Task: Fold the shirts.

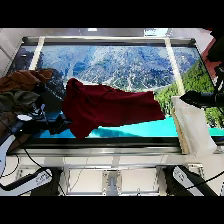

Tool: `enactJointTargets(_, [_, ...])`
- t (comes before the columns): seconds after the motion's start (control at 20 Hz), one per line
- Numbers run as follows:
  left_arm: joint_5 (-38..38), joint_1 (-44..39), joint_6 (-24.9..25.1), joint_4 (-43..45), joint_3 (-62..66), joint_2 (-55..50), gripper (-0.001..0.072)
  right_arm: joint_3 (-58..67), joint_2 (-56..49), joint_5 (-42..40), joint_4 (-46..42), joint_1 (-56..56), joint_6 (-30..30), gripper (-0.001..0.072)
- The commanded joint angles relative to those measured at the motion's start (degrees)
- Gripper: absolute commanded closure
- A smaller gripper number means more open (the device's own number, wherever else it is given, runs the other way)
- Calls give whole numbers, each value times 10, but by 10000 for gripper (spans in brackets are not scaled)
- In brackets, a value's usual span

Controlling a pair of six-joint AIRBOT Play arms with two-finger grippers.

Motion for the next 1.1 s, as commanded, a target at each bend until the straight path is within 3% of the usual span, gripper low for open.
enactJointTargets(0.0, [17, -21, -6, -13, 0, 0, 519, 0, 0, 4, 0, 0, 0, 322])
enactJointTargets(0.05, [17, -21, -5, -16, 1, 0, 694, 0, 0, 7, 0, 0, 0, 322])
enactJointTargets(0.2, [17, -20, -3, -17, 1, 0, 693, -21, 0, 22, 1, 0, 15, 322])
enactJointTargets(0.4, [11, -20, -2, -17, 1, 0, 693, -183, 0, 11, 24, -1, 70, 321])
enactJointTargets(0.6, [-1, -20, 12, -18, 1, 0, 693, -325, 0, -94, 161, -1, 85, 320])
enactJointTargets(0.8, [-1, -20, 14, -28, 1, 0, 693, -379, 0, -233, 307, 0, 87, 321])
enactJointTargets(1.05, [1, -20, 17, -28, 1, 0, 693, -384, -21, -287, 298, 16, 101, 321])
